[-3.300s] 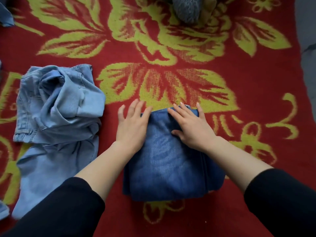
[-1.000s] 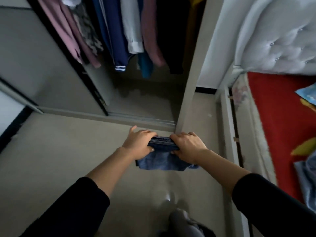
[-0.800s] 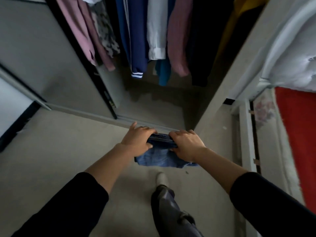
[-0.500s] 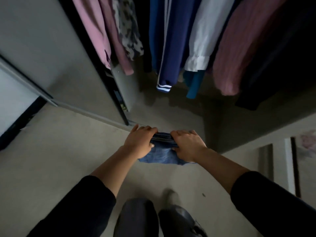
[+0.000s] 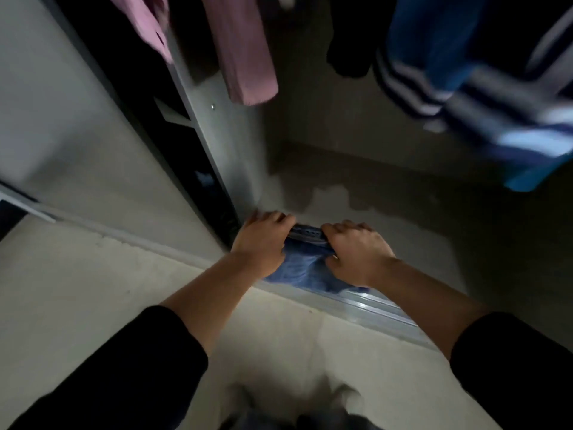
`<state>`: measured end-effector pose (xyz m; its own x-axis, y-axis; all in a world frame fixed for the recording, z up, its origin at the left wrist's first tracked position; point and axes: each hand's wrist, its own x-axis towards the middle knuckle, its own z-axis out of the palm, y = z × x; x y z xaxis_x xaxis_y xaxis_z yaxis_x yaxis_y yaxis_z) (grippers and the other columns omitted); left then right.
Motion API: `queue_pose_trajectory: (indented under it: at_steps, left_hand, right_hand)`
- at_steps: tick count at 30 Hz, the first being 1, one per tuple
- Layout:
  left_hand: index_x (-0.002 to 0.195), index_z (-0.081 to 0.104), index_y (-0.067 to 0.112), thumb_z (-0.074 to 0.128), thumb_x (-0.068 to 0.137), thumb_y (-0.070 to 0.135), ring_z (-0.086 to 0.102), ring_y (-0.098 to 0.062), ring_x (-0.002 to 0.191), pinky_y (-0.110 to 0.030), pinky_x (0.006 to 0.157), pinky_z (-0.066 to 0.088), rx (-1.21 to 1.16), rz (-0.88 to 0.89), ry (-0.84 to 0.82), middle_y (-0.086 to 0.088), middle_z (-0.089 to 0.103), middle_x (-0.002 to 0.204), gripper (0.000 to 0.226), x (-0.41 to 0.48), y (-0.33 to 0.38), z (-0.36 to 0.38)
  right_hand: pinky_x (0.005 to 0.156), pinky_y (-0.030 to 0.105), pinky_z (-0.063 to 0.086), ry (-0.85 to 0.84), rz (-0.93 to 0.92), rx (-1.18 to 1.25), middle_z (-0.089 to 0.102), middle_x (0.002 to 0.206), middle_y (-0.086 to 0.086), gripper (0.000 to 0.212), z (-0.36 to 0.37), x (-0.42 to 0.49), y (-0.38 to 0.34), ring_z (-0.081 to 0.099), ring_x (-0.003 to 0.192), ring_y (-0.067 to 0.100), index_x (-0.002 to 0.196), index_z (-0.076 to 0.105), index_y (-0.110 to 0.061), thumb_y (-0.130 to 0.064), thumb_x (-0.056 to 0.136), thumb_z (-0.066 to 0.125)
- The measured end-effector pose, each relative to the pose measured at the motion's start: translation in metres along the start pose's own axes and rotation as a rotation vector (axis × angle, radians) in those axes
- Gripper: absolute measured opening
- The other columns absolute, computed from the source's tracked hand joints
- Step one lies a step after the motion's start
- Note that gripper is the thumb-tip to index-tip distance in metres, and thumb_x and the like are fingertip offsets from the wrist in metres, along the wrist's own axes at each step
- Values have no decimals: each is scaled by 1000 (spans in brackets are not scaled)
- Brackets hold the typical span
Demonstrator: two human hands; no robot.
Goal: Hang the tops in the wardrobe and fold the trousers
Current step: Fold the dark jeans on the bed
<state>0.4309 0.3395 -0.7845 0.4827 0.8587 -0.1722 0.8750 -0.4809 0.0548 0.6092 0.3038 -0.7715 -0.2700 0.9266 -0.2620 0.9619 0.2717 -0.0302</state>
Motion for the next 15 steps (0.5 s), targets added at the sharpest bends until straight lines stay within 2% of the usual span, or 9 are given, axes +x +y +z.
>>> queue_pose_trajectory:
  at_steps: [4,8,10,12,13,15]
  left_hand:
    - [129,41,21,54,83,13,44,-27,121,-40,113,15,45,5,155,-4,48,127,49,70,-25,54]
    - [127,50,13,61,72,3,46,-30,121,-45,115,12,37,45,422,-9,51,128,58,134,-53,100]
    - [123,54,9,65,65,0,46,-33,124,-49,114,16,21,65,502,-13,53,127,59,158,-63,132]
    - [117,59,8,66,64,-2,50,-34,121,-53,111,23,5,69,523,-14,57,122,55,174,-71,174]
    - [113,61,9,67,62,-2,54,-35,114,-54,109,27,9,67,503,-14,60,117,52,179,-74,197]
    - [103,64,12,67,63,3,60,-34,97,-53,102,36,54,81,452,-12,62,104,41,181,-78,242]
  right_hand:
    - [95,35,37,122,42,-90,56,126,10,51,49,72,21,51,117,30,133,43,-14,-29,85,52]
    - [92,40,39,282,58,-236,57,124,17,64,90,139,50,50,115,35,139,40,-5,-23,81,61]
    - [84,40,46,384,36,-287,62,114,21,62,118,168,60,57,105,38,130,50,2,-15,73,65]
    - [71,36,49,508,-2,-332,68,97,18,46,156,187,65,63,88,35,112,64,1,-12,69,57]
    - [69,34,47,542,-11,-361,69,93,15,40,178,193,67,62,84,33,106,68,-2,-13,71,54]
    - [71,37,35,516,-53,-402,64,96,12,33,224,199,70,53,88,31,101,71,-7,-16,70,67]
